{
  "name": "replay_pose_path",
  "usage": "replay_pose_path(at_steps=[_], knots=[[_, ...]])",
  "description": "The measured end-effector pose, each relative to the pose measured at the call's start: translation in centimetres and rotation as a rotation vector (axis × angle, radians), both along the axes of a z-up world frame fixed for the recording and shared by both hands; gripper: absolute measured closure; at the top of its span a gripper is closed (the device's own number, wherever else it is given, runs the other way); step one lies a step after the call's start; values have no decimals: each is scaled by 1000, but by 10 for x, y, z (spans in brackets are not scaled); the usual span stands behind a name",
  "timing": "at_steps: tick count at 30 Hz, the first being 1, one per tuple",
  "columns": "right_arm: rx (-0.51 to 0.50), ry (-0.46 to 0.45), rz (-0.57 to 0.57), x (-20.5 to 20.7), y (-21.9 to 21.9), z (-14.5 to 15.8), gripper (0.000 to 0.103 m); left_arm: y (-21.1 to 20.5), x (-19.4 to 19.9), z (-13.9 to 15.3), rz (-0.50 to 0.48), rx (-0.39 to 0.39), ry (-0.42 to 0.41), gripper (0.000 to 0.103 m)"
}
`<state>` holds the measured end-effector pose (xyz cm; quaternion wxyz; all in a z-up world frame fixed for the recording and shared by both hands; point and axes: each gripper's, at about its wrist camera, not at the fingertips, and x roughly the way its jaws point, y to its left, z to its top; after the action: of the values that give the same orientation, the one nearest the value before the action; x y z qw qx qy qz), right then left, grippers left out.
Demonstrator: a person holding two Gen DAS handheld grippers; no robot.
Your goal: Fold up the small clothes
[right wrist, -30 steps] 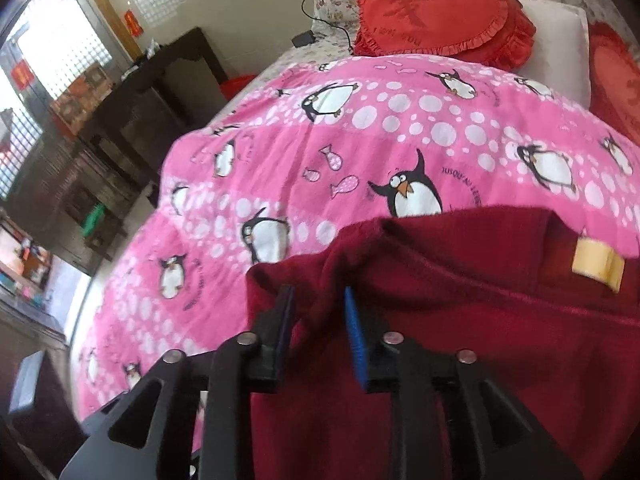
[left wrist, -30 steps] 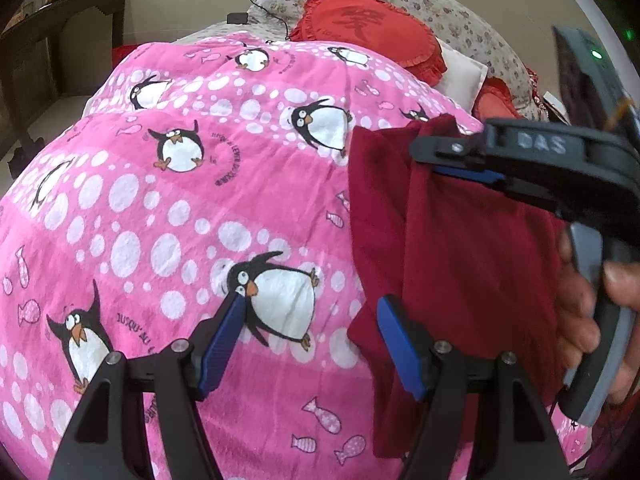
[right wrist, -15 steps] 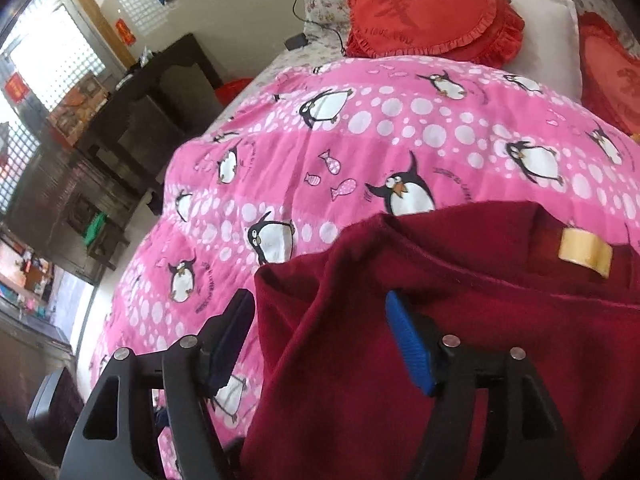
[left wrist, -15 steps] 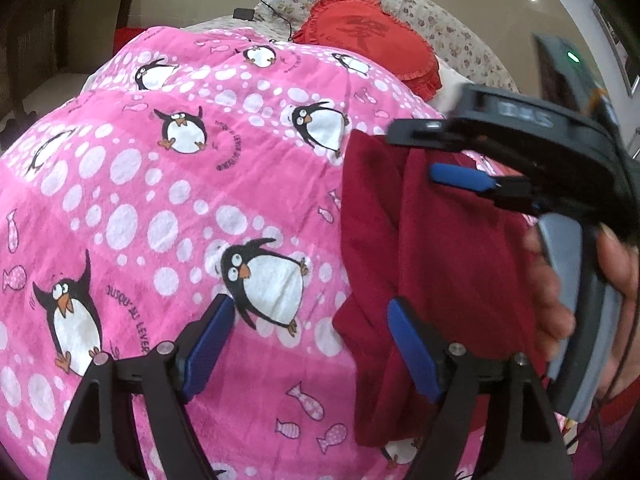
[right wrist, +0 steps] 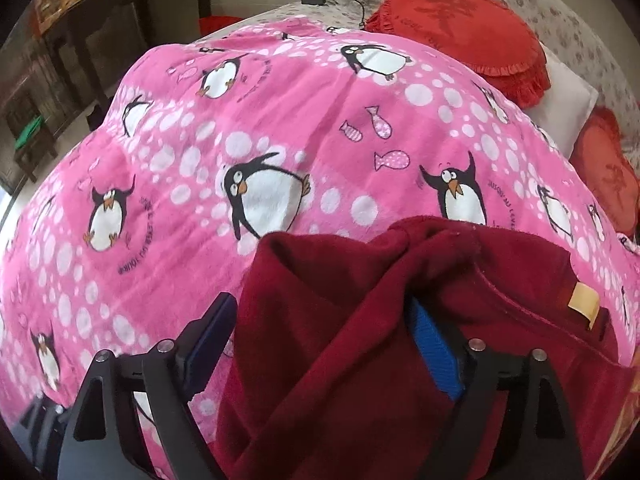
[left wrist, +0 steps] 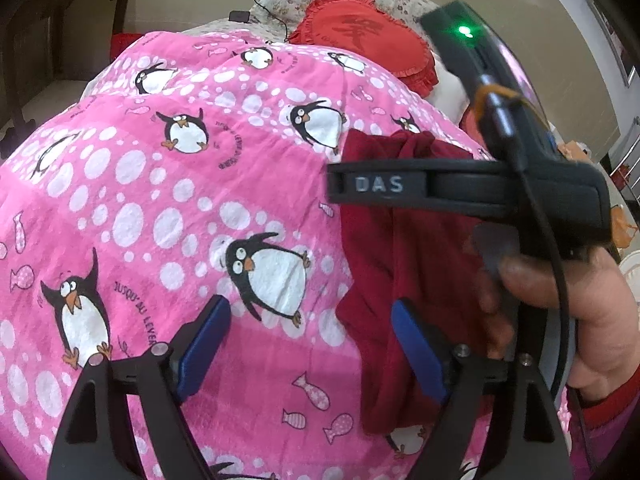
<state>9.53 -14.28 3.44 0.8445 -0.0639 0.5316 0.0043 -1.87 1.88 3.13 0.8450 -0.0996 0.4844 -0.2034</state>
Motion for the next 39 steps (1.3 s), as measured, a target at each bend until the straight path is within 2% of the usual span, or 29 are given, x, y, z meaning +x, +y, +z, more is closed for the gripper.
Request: replay_pose_path(at_steps=[3, 7, 10, 12, 14, 16, 20, 26, 36, 39], knots=[[17, -20, -12, -7, -8, 4, 63, -3, 0, 1, 2, 11, -4, 17], [109, -19, -33, -17, -27, 13, 88, -7, -1, 4, 3, 17, -8, 17], [214, -18, -31, -20, -41, 19, 99, -9, -4, 10, -11, 7, -15, 16], [290, -12, -40, -24, -53, 23, 103, -10, -8, 15, -36, -40, -15, 15], [345, -8, -49, -26, -61, 26, 103, -12, -10, 19, -59, -102, -18, 9], [379, -9, -56, -30, -65, 31, 103, -18, -13, 24, -80, -117, -33, 8], [414, -25, -49, -35, -71, 43, 103, -35, -15, 23, -121, -60, -58, 6], [435, -43, -46, -44, -78, 49, 103, -49, -5, 10, -106, -3, -36, 6], [473, -59, -43, -50, -89, 56, 103, -58, 10, -3, -131, 23, -3, 7], [473, -57, -42, -51, -92, 53, 103, -62, 11, -5, -146, 33, -7, 12]])
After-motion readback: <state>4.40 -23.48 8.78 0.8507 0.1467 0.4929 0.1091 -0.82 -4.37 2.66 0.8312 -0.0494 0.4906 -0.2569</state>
